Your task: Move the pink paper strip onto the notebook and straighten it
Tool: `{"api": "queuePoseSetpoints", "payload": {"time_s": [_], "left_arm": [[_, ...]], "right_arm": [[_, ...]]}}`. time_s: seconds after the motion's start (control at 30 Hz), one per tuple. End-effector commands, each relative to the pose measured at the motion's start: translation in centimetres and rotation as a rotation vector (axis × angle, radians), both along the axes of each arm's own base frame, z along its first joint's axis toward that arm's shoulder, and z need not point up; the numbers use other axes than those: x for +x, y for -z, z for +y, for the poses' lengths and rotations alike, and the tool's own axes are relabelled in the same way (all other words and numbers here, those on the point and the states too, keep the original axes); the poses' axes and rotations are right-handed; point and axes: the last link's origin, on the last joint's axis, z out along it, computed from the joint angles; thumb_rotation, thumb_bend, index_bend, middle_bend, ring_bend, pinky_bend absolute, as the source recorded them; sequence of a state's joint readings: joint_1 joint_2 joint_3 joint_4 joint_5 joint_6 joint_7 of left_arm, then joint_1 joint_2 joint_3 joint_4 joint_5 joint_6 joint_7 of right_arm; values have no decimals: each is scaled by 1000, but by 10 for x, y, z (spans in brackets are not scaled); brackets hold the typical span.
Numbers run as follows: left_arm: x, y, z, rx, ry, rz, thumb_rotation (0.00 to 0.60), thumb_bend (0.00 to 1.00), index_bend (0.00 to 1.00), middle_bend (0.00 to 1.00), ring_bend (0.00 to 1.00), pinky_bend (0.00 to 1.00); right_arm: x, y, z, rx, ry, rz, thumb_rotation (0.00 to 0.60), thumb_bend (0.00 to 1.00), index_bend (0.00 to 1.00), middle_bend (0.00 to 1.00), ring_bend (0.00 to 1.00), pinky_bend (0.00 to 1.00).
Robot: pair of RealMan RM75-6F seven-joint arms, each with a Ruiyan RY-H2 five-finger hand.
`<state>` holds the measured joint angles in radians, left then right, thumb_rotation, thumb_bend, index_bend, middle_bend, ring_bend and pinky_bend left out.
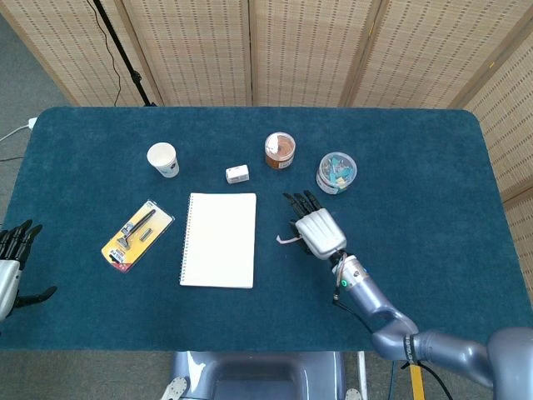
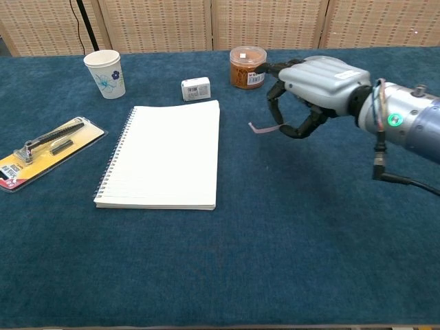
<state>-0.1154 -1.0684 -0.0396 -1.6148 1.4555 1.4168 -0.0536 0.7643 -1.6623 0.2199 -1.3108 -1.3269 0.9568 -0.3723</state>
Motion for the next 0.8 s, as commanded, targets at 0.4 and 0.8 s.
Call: {"api": "queuePoseSetpoints", "payload": {"time_s": [0.4, 0.8], "left_arm": [[-4, -11, -2, -5, 4, -46, 600, 0, 0, 0, 0, 0], [-8, -15, -1, -12, -15, -67, 600, 0, 0, 0, 0, 0]], "right_arm": [[66, 56, -17, -14, -39, -32, 600, 685, 608, 0, 0, 0], [102, 86, -12, -54, -96, -57, 600, 701, 614, 0, 0, 0]]}}
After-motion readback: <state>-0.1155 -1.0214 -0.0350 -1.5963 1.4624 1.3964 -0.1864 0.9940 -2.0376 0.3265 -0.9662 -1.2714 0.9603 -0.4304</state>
